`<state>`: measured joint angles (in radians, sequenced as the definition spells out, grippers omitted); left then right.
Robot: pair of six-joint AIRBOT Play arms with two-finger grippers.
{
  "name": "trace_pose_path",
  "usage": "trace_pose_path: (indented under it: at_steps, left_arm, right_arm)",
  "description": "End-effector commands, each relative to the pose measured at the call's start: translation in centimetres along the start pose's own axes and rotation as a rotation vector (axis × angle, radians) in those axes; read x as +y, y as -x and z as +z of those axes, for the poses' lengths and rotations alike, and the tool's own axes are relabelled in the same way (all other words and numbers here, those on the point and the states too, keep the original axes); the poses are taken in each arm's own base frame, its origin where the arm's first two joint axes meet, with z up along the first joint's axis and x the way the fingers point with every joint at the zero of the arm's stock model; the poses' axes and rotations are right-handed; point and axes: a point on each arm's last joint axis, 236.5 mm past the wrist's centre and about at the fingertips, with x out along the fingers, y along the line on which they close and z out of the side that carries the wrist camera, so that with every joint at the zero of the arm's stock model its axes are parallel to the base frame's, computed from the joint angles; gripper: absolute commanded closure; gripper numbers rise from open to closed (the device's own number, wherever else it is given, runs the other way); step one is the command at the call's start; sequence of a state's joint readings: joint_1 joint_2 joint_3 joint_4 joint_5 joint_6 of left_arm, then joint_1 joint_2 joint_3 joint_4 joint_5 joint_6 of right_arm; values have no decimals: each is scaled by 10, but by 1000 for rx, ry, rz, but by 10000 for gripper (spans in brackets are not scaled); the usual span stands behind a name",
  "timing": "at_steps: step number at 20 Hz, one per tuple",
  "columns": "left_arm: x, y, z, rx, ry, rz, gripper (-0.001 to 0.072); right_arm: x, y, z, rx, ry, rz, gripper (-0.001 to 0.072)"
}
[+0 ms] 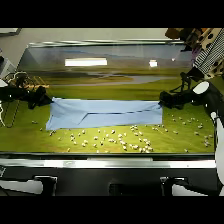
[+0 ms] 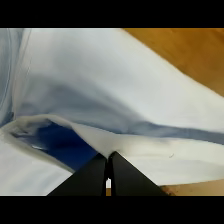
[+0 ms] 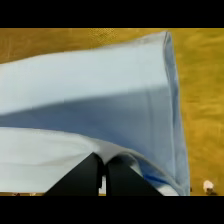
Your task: Fold the clothes and pants, and hang the long-sleeved shirts on hangers.
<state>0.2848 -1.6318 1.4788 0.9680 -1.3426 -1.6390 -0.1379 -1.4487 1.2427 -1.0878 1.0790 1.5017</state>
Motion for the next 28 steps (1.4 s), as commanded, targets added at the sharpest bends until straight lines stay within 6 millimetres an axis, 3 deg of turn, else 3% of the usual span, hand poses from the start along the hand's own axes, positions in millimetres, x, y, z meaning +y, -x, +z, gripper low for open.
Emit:
trace_pose_path:
  at_steps: [1,7,11,12,13,14,15,16,17,18,20,22,24,28]
  left_arm:
    - [-10,-2,30,-36,12,-11,693]
    - [-8,-33,52,-30,14,-11,692]
    - [8,-60,52,14,44,3,691]
    - [10,-62,54,11,44,4,649]
    - [11,-61,56,1,45,4,580]
    - [10,-58,59,-9,45,2,449]
    - [9,-53,62,-20,39,1,365]
    - [6,-45,66,-31,28,1,364]
    - [4,-37,69,-39,12,7,363]
    - [1,-26,72,-51,-13,24,293]
    - [-6,-5,76,-77,-68,66,288]
    - [-11,14,77,-104,-116,115,135]
    - [-15,28,75,-115,-156,163,89]
    - [-21,41,70,-115,-191,203,89]
  right_arm:
    - [3,-7,20,-20,6,5,682]
    - [3,-56,5,60,29,-27,682]
    - [-10,-65,4,68,-15,-66,679]
    - [-14,-64,3,71,-32,-84,630]
    - [-21,-59,3,76,-70,-106,536]
    - [-27,-51,5,80,-107,-123,416]
    - [-31,-40,9,84,-128,-127,353]
    - [-37,-26,14,92,-146,-128,345]
    - [-48,-12,20,93,-174,-130,264]
    - [-59,-2,23,94,-204,-124,217]
    - [-71,6,20,122,-250,-56,187]
    - [-69,-2,8,198,-255,37,161]
    - [-68,-18,-5,266,-207,80,65]
    - [-60,-40,-1,267,-201,170,65]
